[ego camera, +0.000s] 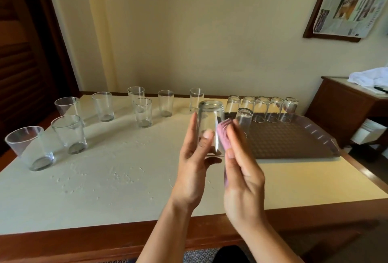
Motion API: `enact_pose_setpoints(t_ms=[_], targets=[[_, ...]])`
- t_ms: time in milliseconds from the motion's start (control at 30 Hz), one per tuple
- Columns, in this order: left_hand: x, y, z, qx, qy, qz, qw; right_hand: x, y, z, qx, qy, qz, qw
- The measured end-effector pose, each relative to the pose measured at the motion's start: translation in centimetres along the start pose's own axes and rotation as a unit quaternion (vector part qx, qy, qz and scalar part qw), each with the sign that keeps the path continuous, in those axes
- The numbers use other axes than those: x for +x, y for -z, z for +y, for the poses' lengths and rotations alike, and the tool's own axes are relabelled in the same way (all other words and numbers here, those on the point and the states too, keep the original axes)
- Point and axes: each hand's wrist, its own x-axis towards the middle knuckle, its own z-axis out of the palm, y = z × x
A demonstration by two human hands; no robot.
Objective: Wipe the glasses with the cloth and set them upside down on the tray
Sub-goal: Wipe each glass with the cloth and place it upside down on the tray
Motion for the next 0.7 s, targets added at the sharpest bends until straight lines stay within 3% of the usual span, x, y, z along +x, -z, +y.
enact_pose_setpoints(t_ms=[200,367,533,600,700], targets=[[-0.3,0.3,0.2,0.018,0.04,-0.075,0.996,1.8,0.8,0.1,0.003,-0.001,0.042,0.999],[-0.2,-0.6,0.5,0.019,-0.017,-0.025,0.999,1.1,0.3,-0.4,0.002,0.008,-0.008,1.0],[-0.1,0.2,0.9,0.01,0.033,-0.046,0.998,0.5,0.2,0.2,-0.005,0.012,-0.007,1.0],[-0.5,-0.1,0.7,0.018,0.025,-0.054,0.998,2.1,0.8,0.0,-0.014,0.007,0.008,1.0],[-0.4,-0.6,0.4,0.021,-0.011,-0.006,1.0,2.9,1.1,-0.5,-0.032,0.015,0.0,0.999]])
